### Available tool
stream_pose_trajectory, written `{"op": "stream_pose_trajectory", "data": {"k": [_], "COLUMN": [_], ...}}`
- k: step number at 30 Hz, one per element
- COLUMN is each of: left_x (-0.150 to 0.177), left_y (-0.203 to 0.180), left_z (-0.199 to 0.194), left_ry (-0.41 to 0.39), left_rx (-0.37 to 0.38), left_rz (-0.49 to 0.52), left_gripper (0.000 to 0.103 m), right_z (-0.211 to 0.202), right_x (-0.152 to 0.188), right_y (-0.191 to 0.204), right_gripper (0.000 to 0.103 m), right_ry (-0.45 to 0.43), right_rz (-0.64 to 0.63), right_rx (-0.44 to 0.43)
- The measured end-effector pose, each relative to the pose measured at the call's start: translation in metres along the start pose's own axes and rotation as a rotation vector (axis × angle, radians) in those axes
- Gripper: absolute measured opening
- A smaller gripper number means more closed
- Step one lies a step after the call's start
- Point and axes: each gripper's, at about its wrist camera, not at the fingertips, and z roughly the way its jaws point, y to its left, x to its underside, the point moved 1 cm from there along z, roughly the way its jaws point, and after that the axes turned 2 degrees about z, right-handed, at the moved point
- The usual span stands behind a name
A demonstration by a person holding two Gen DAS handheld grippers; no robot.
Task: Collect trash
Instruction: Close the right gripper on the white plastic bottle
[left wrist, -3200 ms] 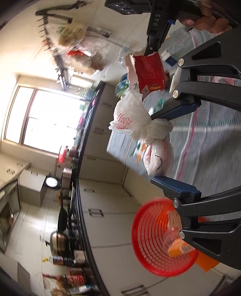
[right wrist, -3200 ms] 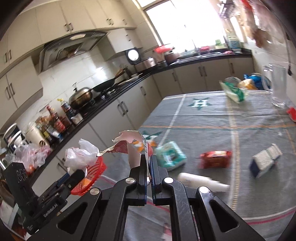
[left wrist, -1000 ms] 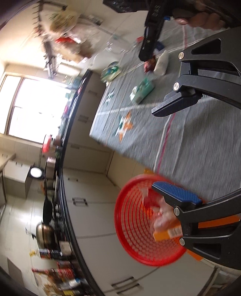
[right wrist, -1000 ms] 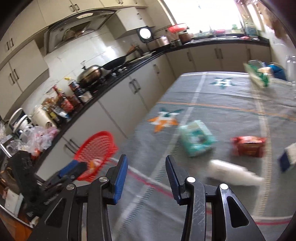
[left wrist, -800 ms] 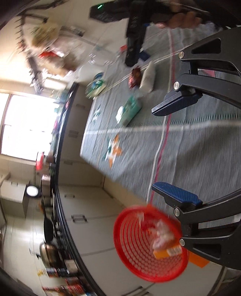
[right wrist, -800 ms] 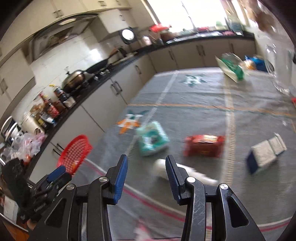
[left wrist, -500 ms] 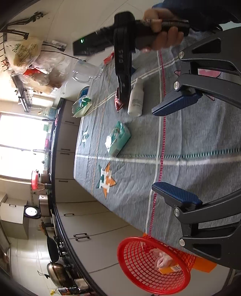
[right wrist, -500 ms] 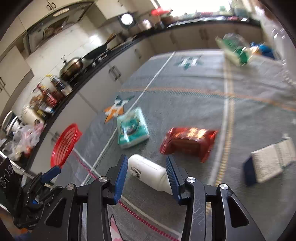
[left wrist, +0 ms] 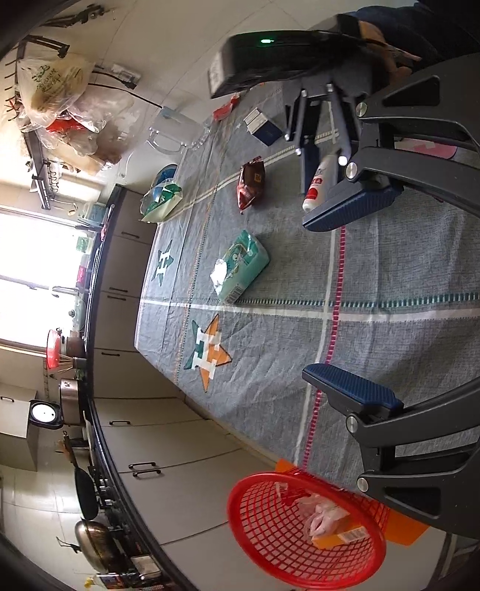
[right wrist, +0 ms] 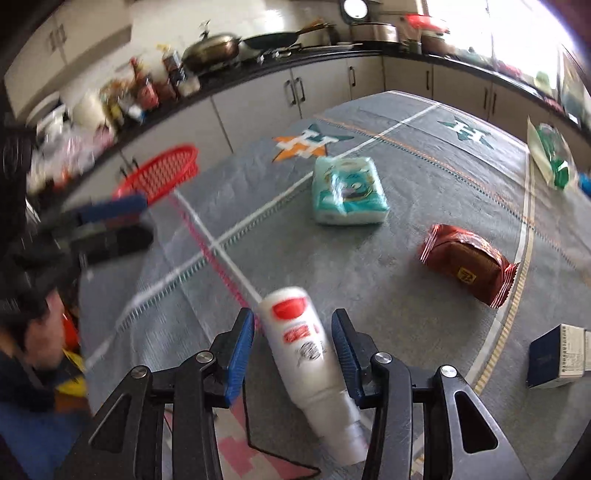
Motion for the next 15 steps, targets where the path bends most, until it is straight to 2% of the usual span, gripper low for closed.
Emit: {"op": "stream_pose_trajectory", "data": {"k": [1,2,6,9,11,12,15], "left_x": [-0.002,-0.004,-0.013,-0.025,-0.035,-0.042,-0.058], "left_y": [-0.002,-0.003,-0.010,-0.016,-0.019,-0.019,-0.015], "left_z": [0.000,0.001,0.010,0.021,0.033,0.042,0.068], "left_ry": [0.003,0.007,0.047,0.080,0.111,0.137,0.197], "left_rx": [-0.004,-0.006,0.006,0.014,0.013,0.019,0.013], "left_rz": [0.005,0.007,-0.008,-0.026,-0.059,-0.097,-0.214], "left_gripper": [0.073,0.073,0.073,0.073,0.073,0.073,0.073], "right_z": [0.001,0.000,-0.008,-0.030,-0.048,-0.058,-0.073], "right_x": [0.002,0.004,0.005,0.000,-0.001,0.000,0.004], "right_y": [0.000,0.001,-0.010,-0.034,-0.055,-0.066,-0.084], "right_gripper": [0.037,0.033,0.033,0.033,0.033,0.033,0.033], "right_ry": [0.006,0.006,-0.022,-0.129,-0.201,-0.247,-0.313], "right_rz": [-0.008,-0.022,0.021,0.146,0.251,0.308,0.410], "right_rx": [0.011,0.030,0.063,0.059,0.025,0.014,-0.007]}}
